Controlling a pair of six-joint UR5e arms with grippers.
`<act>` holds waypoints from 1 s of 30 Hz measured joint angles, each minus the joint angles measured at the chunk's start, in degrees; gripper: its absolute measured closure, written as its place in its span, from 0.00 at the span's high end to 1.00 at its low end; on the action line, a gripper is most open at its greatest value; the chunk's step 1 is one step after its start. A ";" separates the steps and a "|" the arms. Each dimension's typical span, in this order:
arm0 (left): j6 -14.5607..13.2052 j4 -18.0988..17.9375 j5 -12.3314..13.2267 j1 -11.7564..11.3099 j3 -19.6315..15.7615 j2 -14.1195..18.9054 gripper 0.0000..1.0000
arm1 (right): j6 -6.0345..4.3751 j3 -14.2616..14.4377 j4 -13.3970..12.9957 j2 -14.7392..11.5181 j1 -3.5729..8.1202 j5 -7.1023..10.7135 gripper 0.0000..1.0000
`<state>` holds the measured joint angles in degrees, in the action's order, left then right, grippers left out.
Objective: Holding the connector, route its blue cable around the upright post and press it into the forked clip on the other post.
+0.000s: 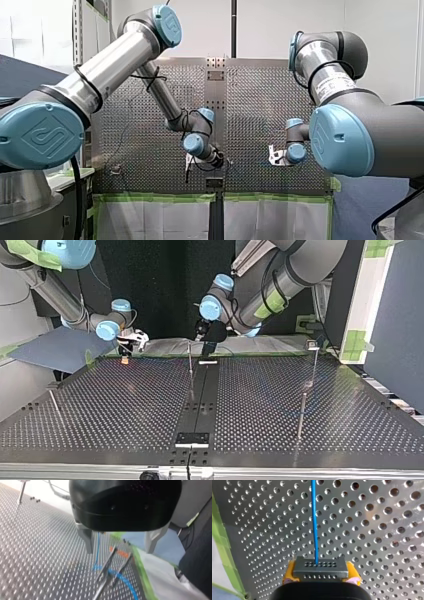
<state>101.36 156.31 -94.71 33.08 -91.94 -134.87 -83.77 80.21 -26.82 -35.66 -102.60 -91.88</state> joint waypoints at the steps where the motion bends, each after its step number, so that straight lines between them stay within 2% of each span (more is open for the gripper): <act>1: 0.17 -0.03 -0.03 0.35 0.00 0.00 1.00 | -0.02 0.00 0.02 -0.01 -0.01 0.01 0.00; 11: 2.95 -1.88 -0.54 2.55 -0.02 -0.04 1.00 | -0.38 0.00 0.17 0.00 -0.29 0.19 0.00; 23: 4.90 -5.61 -5.80 3.97 -1.35 -0.31 1.00 | -0.65 0.00 0.17 0.01 -0.40 0.41 0.00; 30: 5.69 -7.81 -7.51 4.06 -2.77 -0.54 1.00 | -0.73 0.00 0.15 0.02 -0.45 0.63 0.00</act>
<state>107.06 148.49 -102.23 37.13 -94.71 -135.41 -84.50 80.21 -26.67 -35.65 -103.05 -91.25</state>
